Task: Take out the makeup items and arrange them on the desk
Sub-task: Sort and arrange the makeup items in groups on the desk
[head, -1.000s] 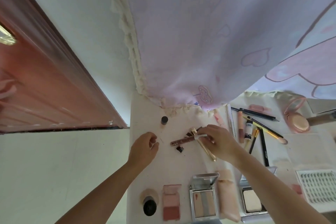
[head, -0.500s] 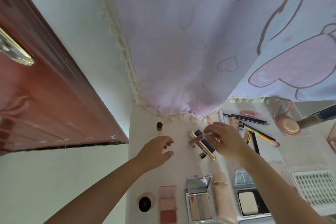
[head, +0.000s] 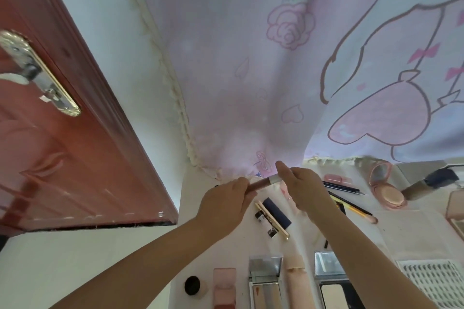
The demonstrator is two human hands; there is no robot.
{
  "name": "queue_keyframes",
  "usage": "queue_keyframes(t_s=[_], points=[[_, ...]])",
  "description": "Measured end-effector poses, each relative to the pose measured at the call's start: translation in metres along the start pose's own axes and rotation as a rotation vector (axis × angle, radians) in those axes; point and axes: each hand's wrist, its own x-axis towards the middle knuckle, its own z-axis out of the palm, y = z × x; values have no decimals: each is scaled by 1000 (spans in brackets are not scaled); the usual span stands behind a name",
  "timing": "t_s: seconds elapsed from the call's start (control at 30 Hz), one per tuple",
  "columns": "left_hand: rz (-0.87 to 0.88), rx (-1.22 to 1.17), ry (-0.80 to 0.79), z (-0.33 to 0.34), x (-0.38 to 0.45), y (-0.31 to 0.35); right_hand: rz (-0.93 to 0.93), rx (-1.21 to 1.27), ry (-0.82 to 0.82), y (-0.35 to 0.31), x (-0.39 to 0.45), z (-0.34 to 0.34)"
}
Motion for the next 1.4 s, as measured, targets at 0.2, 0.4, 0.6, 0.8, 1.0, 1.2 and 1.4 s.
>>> queue_keyframes(t_s=[0.2,0.4,0.6,0.8,1.0,1.2,1.4], points=[[98,-632,-213,-33,-5,12,-304,120,59,-10,-18,-21],[75,-444,-211,-48,-10,4,-408,35,-338,-17,-17,-51],[86,-180,-28,-52,-13,5,-445,-155,-168,-17,-7,-41],[65,-188,30,-51,-9,0,-505,90,-276,-18,-7,-45],[79,-162,-25,-48,-7,-1,-426,44,-268,-13,-2,-37],[8,-214,-70,-44,-9,-7,-368,130,-386,-10,4,-32],[-6,-243,-85,-40,-11,-11,-394,101,-334,-5,8,-24]])
